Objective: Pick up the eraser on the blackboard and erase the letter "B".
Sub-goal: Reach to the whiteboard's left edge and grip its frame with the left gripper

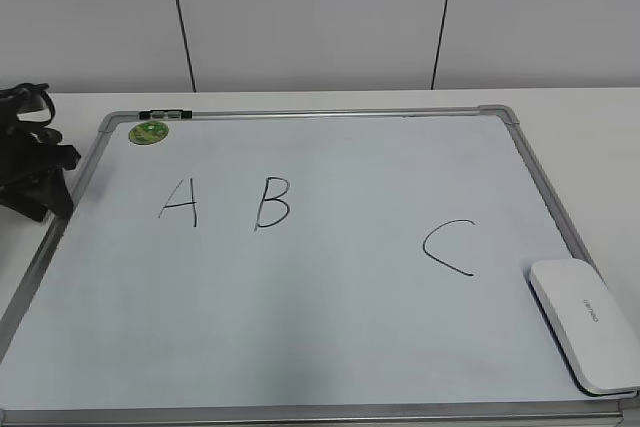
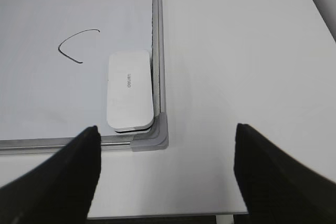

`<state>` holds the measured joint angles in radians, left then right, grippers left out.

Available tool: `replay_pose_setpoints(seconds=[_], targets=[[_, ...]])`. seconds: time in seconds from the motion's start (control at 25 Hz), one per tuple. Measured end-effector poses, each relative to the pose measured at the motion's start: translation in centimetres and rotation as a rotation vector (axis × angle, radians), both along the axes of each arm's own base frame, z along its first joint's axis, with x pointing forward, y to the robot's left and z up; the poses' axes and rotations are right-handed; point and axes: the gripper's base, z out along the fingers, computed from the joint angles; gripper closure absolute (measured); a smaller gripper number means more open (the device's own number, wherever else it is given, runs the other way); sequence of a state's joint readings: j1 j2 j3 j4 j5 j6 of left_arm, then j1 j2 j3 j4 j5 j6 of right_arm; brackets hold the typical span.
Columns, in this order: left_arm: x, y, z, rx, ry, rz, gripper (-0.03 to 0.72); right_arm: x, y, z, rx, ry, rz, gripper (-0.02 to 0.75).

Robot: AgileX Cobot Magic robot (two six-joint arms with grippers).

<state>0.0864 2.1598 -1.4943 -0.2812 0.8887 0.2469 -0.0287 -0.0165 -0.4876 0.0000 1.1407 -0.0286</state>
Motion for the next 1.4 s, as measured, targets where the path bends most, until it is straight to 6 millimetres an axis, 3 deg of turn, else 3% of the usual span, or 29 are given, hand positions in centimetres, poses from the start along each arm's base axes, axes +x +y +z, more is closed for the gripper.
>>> replay_pose_setpoints(seconds=[0.24, 0.68, 1.12, 1.24, 1.4], targets=[[0.0, 0.0, -0.4, -0.015, 0.021, 0.005, 0.445, 0.0, 0.0, 0.0, 0.0, 0.0, 0.0, 0.151], [0.0, -0.1, -0.3, -0.028, 0.029, 0.008, 0.65, 0.0, 0.0, 0.0, 0.0, 0.0, 0.0, 0.151], [0.0, -0.2, -0.2, -0.03, 0.029, 0.009, 0.661, 0.0, 0.0, 0.0, 0.0, 0.0, 0.0, 0.151], [0.0, -0.2, -0.2, -0.029, 0.031, 0.007, 0.661, -0.2, 0.1, 1.1, 0.004, -0.021, 0.003, 0.151], [0.0, -0.2, -0.2, -0.029, 0.031, 0.007, 0.661, 1.3, 0.0, 4.4, -0.008, 0.022, 0.015, 0.151]])
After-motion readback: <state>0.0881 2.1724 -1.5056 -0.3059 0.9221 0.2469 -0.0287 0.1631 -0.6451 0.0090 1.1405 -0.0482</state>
